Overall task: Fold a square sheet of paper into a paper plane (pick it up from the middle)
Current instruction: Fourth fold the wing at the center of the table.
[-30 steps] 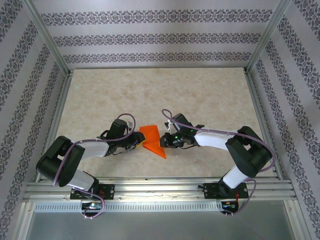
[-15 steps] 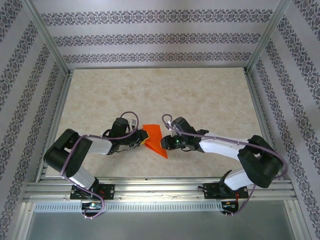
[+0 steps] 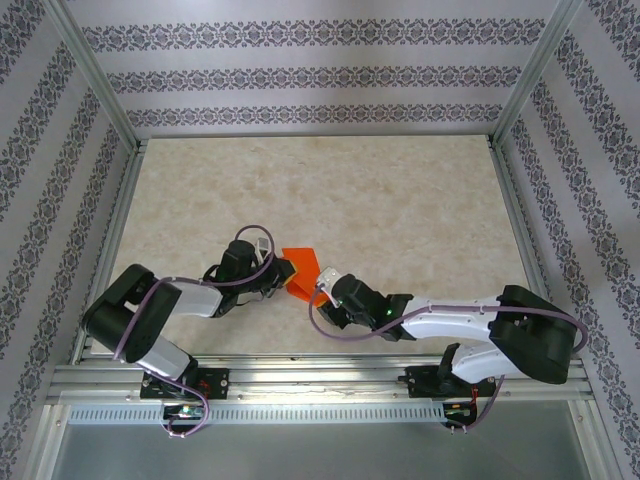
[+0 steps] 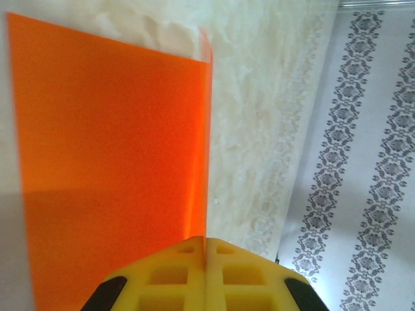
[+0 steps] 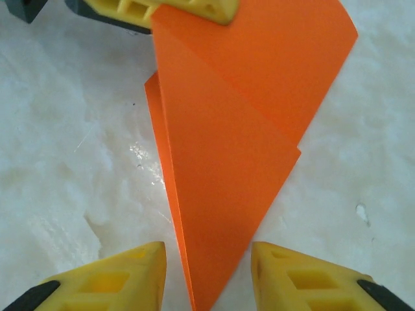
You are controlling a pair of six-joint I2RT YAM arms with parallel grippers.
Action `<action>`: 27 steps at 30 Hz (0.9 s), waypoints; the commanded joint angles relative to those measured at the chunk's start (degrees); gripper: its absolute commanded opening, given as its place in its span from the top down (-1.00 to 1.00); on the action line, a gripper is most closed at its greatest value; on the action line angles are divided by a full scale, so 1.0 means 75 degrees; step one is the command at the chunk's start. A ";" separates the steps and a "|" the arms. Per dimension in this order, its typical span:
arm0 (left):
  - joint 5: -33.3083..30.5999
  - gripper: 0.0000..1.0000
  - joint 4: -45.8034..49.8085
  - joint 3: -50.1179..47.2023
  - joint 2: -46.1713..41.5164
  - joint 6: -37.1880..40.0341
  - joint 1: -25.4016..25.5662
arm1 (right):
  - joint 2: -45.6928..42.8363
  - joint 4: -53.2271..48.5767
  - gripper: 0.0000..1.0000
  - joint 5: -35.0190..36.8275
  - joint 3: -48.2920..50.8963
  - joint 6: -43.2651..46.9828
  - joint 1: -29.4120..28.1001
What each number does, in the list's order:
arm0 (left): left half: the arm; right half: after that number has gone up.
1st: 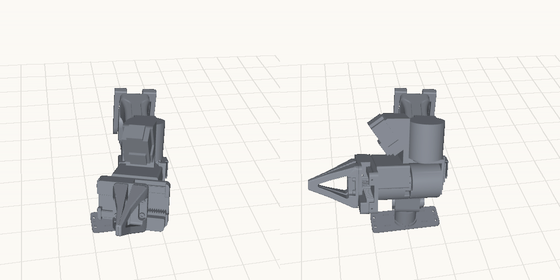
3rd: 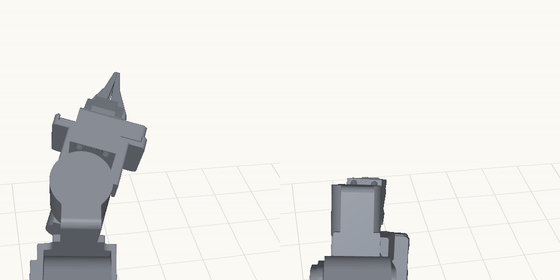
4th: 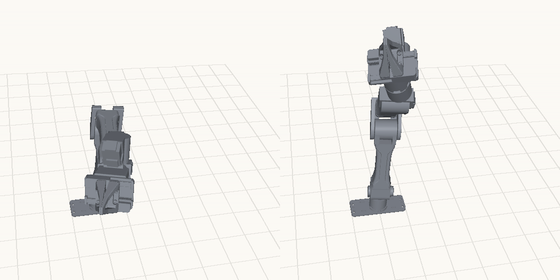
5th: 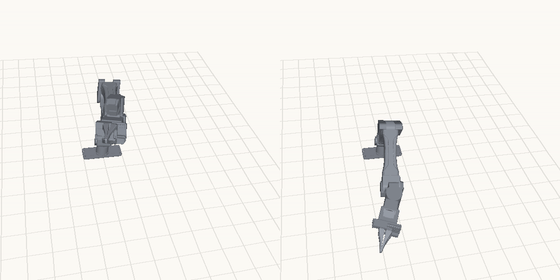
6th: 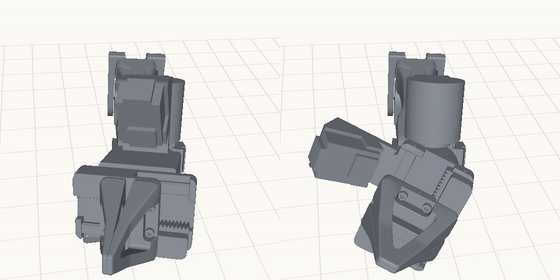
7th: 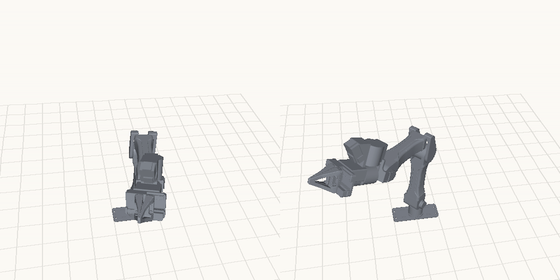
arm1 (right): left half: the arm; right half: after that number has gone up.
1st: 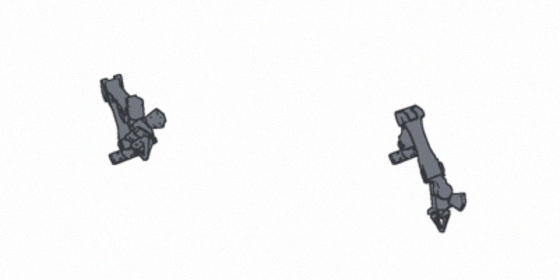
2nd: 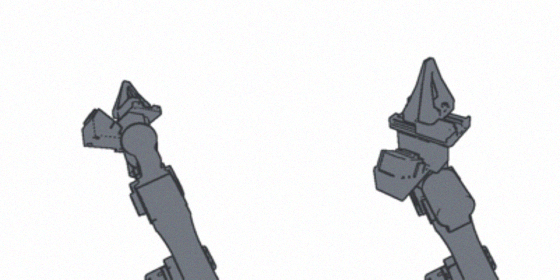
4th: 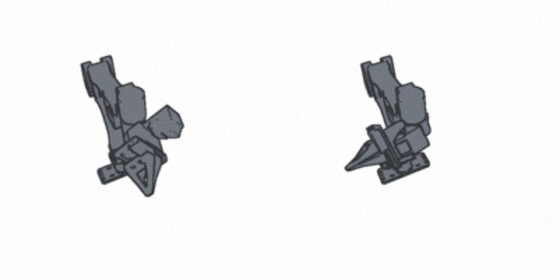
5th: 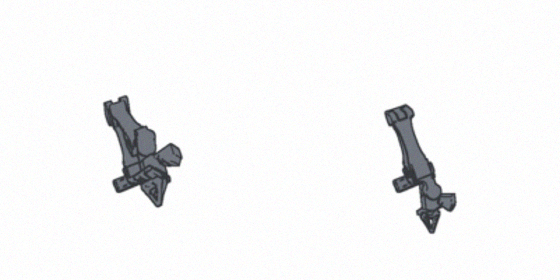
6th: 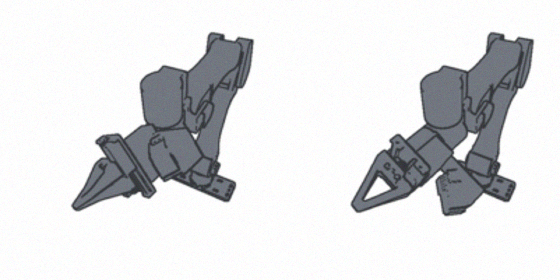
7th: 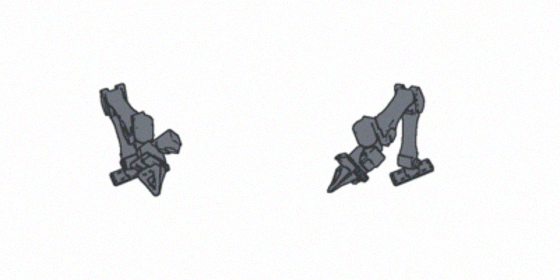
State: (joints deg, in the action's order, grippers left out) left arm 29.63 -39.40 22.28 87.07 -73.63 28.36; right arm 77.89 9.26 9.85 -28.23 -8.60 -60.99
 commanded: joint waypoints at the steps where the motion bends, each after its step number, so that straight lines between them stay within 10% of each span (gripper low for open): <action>1: -0.0722 0.97 0.0237 -0.0077 -0.0387 -0.0209 0.0237 | 0.0303 0.1049 0.21 0.0806 0.0119 0.1062 -0.0257; 27: -0.0803 0.95 0.0565 0.0228 -0.0342 -0.0238 0.0328 | 0.2113 0.2307 0.39 0.1745 -0.0338 0.1473 -0.0459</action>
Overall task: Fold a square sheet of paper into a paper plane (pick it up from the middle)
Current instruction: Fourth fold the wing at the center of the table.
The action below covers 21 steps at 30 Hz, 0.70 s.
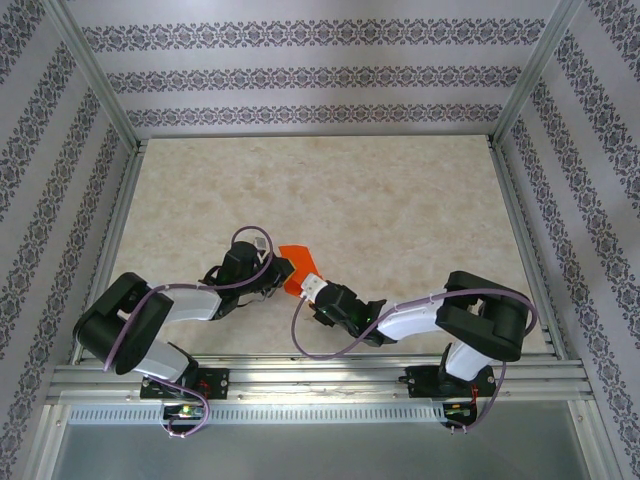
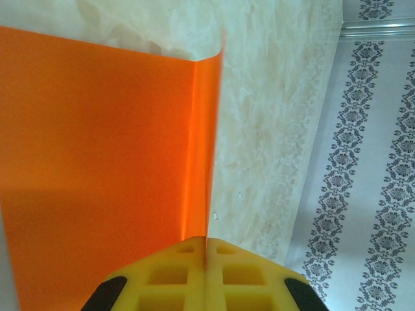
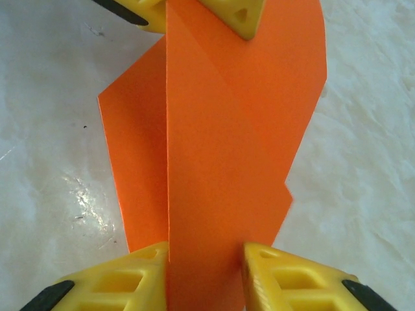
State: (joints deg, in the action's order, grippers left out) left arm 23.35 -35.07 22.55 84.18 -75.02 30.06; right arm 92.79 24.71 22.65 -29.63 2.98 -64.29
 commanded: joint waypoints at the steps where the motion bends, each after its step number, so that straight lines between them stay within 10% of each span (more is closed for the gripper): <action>1: 0.0027 0.95 0.0002 0.0204 0.0038 -0.0046 0.0098 | 0.0140 0.0277 0.42 0.0034 -0.0151 -0.0093 -0.0023; 21: -0.0031 0.93 0.0108 0.0251 0.0047 -0.0041 0.0094 | -0.0033 0.0303 0.64 -0.0269 -0.0040 -0.0490 -0.0016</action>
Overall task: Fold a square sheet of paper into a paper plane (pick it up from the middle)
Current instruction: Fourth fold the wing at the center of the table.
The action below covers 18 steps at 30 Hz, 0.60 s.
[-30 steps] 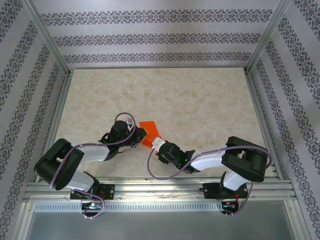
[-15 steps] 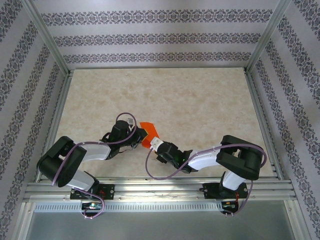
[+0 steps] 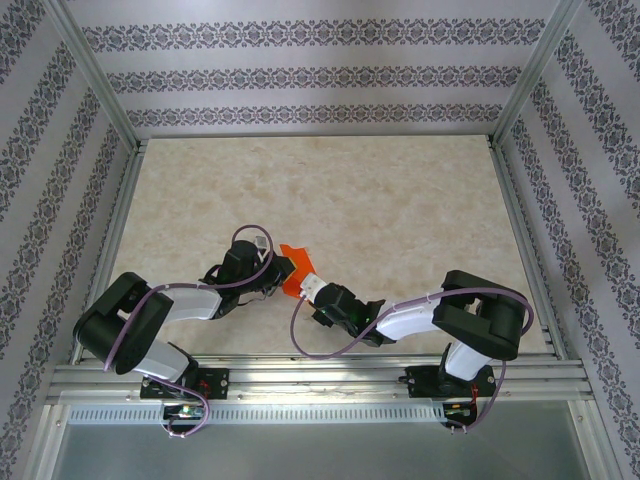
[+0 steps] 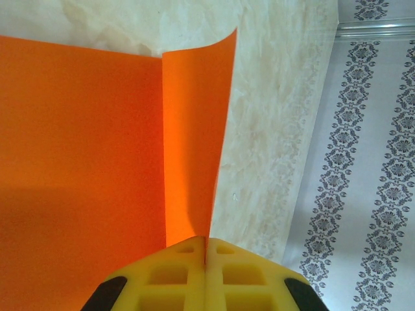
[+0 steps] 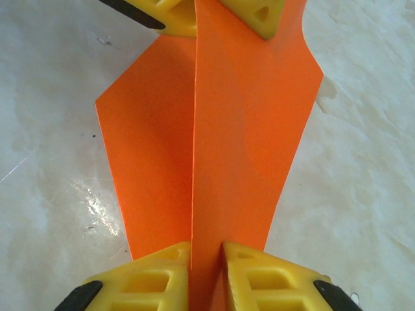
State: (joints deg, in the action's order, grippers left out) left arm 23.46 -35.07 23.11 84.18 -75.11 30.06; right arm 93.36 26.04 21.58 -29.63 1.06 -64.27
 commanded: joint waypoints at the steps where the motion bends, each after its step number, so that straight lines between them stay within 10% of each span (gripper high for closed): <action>1: -0.0042 0.93 0.0120 0.0176 0.0040 -0.0034 0.0093 | -0.0108 0.0125 0.65 -0.0127 -0.0024 -0.0246 -0.0012; 18: -0.0121 0.93 0.0301 0.0176 -0.0045 -0.0016 0.0104 | -0.0156 0.0105 0.62 -0.0243 0.0013 -0.0444 -0.0016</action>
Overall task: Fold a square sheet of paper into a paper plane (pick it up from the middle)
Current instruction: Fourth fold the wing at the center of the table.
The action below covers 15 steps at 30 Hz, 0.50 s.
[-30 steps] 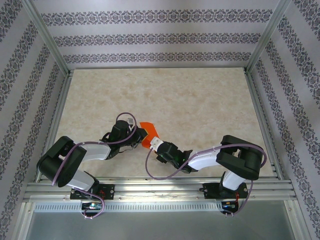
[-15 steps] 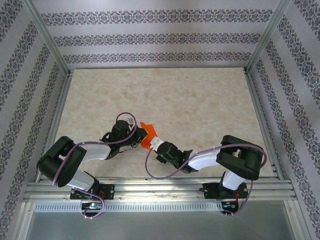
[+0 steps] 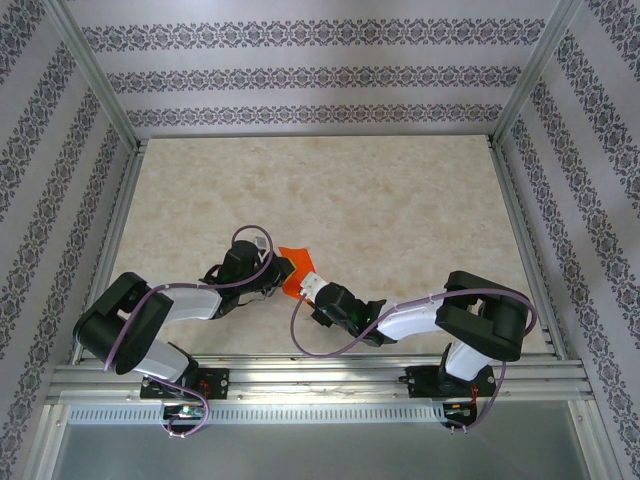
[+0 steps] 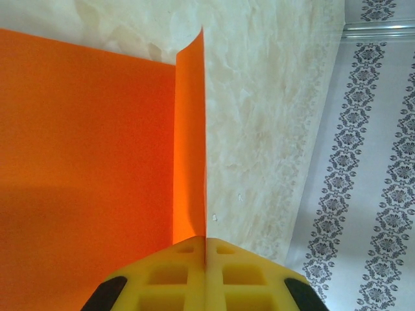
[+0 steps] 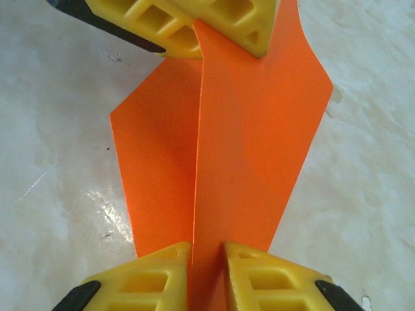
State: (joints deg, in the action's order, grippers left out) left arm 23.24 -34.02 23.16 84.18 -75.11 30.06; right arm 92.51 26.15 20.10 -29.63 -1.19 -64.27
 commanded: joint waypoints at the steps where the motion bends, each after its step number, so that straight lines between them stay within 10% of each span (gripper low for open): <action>1: -0.0100 0.93 0.0171 0.0170 -0.0050 -0.0016 0.0105 | -0.0030 0.0076 0.64 -0.0043 0.0011 -0.0145 -0.0018; 15: -0.0127 0.93 0.0263 0.0205 -0.0126 0.0007 0.0106 | 0.0114 0.0042 0.64 -0.0035 0.0013 -0.0263 -0.0016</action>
State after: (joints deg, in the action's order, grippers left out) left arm 23.24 -33.74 23.18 84.16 -75.11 30.06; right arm 92.68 26.15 20.10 -29.63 -1.80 -64.27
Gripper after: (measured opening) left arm 0.062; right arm 0.177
